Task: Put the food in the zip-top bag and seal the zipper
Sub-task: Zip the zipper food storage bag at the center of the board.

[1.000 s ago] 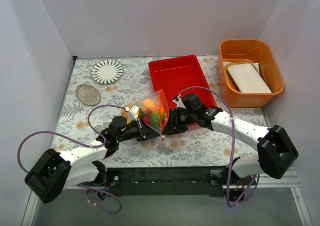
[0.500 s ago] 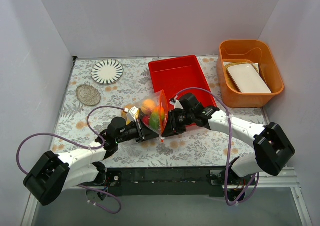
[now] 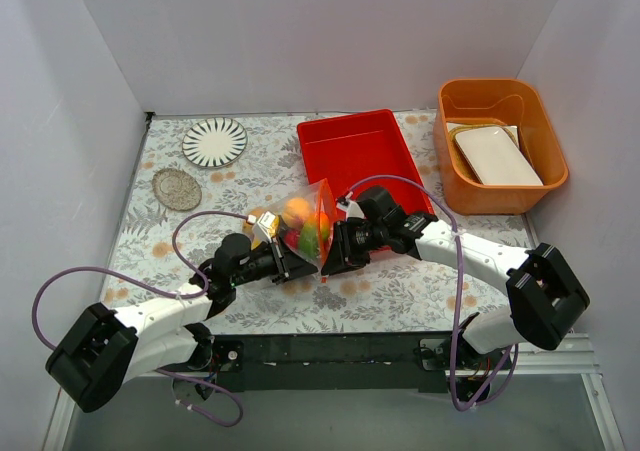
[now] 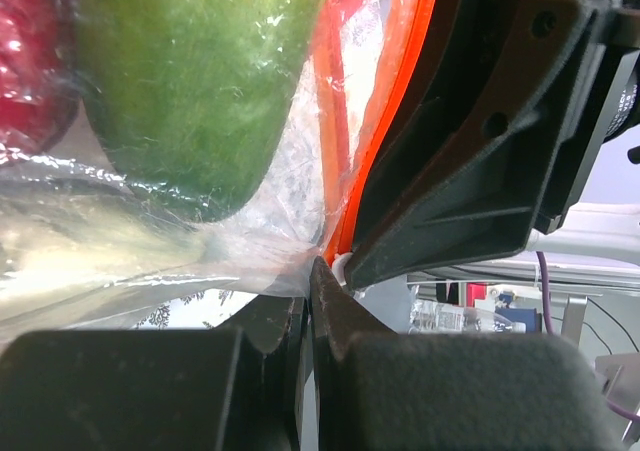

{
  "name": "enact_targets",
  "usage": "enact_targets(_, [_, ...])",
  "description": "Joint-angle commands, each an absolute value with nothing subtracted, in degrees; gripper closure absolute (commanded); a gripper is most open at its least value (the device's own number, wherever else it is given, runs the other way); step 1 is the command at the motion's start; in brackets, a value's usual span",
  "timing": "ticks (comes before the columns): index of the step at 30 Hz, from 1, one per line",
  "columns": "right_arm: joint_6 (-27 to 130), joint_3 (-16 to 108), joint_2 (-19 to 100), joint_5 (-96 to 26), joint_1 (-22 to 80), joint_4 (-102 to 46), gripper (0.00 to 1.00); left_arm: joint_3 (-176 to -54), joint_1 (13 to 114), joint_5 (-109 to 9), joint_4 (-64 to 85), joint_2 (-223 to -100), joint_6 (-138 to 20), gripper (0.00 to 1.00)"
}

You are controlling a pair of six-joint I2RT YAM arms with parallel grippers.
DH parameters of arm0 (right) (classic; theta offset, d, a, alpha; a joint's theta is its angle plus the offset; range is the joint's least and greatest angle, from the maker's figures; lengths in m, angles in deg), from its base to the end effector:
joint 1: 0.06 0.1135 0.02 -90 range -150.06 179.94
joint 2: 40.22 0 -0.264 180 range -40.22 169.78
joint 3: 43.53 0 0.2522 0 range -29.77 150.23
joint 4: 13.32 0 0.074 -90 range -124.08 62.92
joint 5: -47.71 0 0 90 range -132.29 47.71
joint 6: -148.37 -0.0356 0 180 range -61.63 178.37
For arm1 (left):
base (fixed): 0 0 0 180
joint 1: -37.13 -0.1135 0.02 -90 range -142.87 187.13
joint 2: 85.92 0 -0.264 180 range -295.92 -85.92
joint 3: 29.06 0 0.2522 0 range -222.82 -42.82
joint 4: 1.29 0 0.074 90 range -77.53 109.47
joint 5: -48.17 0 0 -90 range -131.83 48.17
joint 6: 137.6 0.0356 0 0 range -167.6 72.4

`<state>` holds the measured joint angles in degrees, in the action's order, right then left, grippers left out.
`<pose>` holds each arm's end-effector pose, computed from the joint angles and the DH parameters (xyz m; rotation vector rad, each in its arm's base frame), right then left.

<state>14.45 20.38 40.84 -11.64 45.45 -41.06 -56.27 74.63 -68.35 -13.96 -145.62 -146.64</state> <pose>0.1931 0.2225 0.2261 -0.3379 2.6421 1.2888 0.1483 -0.1338 0.1701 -0.9053 2.3137 -1.8135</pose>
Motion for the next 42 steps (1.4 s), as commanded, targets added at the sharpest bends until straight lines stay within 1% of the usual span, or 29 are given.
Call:
enact_targets(1, [14.4,21.1,41.3,-10.4,45.9,-38.8,0.78,-55.7,74.1,-67.9,-14.2,-144.3,-146.5,1.00])
enact_targets(3, [14.4,20.9,41.1,-10.8,45.8,-38.4,0.86,-55.6,74.1,-67.9,-14.2,-144.3,-146.5,1.00])
enact_targets(4, [14.3,20.9,41.0,-10.7,45.8,-38.2,0.88,-55.6,74.1,-67.9,-14.2,-144.2,-146.5,1.00])
enact_targets(6, [14.1,20.9,41.0,-10.7,45.8,-37.6,0.90,-55.5,74.1,-67.9,-13.9,-144.0,-146.5,1.00])
enact_targets(7, [13.9,20.8,40.9,-10.7,45.8,-37.4,0.94,-55.5,74.1,-67.6,-13.7,-143.9,-146.6,1.00])
enact_targets(10, [12.3,19.4,40.2,-11.6,46.0,-36.0,0.95,-55.1,74.1,-67.3,-13.5,-143.7,-147.4,0.99])
enact_targets(11, [10.4,18.6,39.7,-12.6,46.0,-34.3,0.95,-54.9,74.1,-67.1,-13.7,-143.1,-147.8,0.91])
enact_targets(12, [9.3,17.8,39.3,-12.8,46.0,-33.1,0.95,-54.5,74.1,-67.0,-14.5,-142.8,-149.2,0.86])
enact_targets(13, [8.2,16.0,38.5,-13.2,46.1,-31.9,0.95,-53.2,74.1,-66.7,-15.1,-142.3,-150.2,0.77])
enact_targets(14, [7.3,15.2,38.2,-13.5,46.1,-29.5,0.95,-52.5,74.1,-66.2,-15.7,-141.1,-151.0,0.72])
enact_targets(16, [4.2,13.5,37.5,-13.9,46.0,-27.7,0.96,-50.0,74.1,-65.3,-17.8,-140.0,-154.0,0.70])
enact_targets(17, [3.2,11.6,37.2,-14.3,46.1,-23.7,0.96,-49.0,74.1,-64.8,-18.5,-139.4,-155.2,0.65])
enact_targets(21, [-1.8,8.0,36.8,-15.0,46.0,-16.5,0.97,-44.1,74.4,-63.4,-21.0,-134.5,-159.2,0.62])
enact_targets(23, [-3.8,7.1,37.0,-15.0,46.0,-13.0,0.97,-43.0,74.5,-62.8,-20.4,-132.3,-160.3,0.58])
enact_targets(27, [-7.0,5.1,37.8,-14.3,46.0,-7.8,0.97,-43.0,75.5,-60.3,-18.5,-129.5,-160.9,0.56])
enact_targets(31, [-8.5,4.4,37.7,-14.4,46.0,-5.1,0.97,-42.1,77.1,-58.4,-21.3,-131.4,-161.8,0.55])
enact_targets(36, [-9.8,4.2,37.7,-15.0,46.0,-2.6,0.97,-42.6,80.3,-56.4,-24.9,-136.7,-162.6,0.56])
enact_targets(42, [-10.8,4.3,38.5,-14.8,46.0,-1.1,0.97,-42.6,81.6,-52.1,-23.6,-136.2,-164.0,0.55])
